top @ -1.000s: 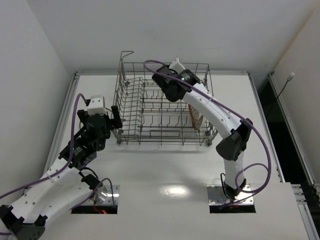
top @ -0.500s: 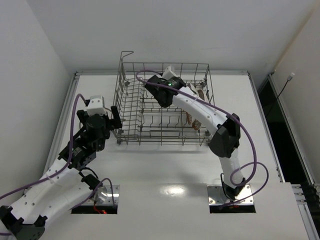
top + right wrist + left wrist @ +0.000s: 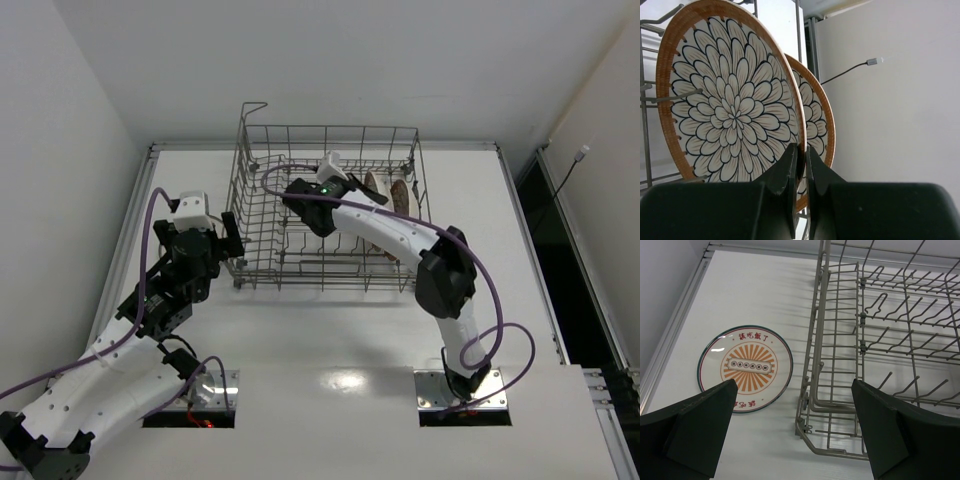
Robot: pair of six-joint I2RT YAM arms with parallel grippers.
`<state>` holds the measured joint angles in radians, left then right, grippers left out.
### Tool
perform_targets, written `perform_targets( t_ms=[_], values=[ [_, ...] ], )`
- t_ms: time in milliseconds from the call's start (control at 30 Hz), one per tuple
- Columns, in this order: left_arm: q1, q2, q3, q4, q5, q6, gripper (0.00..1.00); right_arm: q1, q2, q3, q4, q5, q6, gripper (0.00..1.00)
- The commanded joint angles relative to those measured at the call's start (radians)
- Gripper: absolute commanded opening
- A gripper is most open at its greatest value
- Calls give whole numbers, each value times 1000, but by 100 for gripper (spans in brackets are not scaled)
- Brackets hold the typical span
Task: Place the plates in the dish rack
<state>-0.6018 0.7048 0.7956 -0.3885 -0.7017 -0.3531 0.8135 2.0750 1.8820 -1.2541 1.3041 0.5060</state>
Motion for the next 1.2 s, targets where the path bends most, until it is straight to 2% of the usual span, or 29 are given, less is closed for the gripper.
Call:
perform_targets(
  t_ms=[0,133,167,333,367,400,467,500,600,633,700,867,933,1033,1167],
  values=[
    [-6,-5,37,19,-4,-14,100,0,8,-35,-153,9,14,3],
    [-6,-5,37,19,-4,-14,100,9,8,-24,-153,9,14,20],
    [-6,-5,37,19,-4,-14,100,9,-3,-11,-153,0,14,31],
    [-6,-5,37,19,-13,-14,100,9,-32,23,-153,-9,5,29],
    [-6,-5,37,19,-13,-14,100,9,-32,23,-153,-19,5,34],
    [-6,-5,37,19,-13,-14,100,18,-41,32,-153,-19,-4,47],
    [-6,4,37,19,-13,-14,100,18,-53,32,-153,-19,-4,56],
    [-6,4,37,19,-13,-14,100,18,-53,32,-153,-19,-4,65],
    [-6,4,37,19,-13,-14,100,18,-91,42,-153,9,-4,79],
    [-6,4,37,19,-13,-14,100,18,-104,54,-153,29,-4,81],
    [-6,13,37,19,-13,-14,100,27,-150,80,-153,43,-4,93],
    [-6,35,37,19,-32,-4,100,36,-239,161,-153,53,-15,94],
    [-6,45,37,19,-59,-4,100,36,-300,161,-139,-24,-15,94],
    [-6,45,37,10,-94,-4,100,36,-403,57,-32,-115,-33,95],
    [-6,45,-7,10,-235,-53,100,27,-613,-133,152,-268,-98,95]
  ],
)
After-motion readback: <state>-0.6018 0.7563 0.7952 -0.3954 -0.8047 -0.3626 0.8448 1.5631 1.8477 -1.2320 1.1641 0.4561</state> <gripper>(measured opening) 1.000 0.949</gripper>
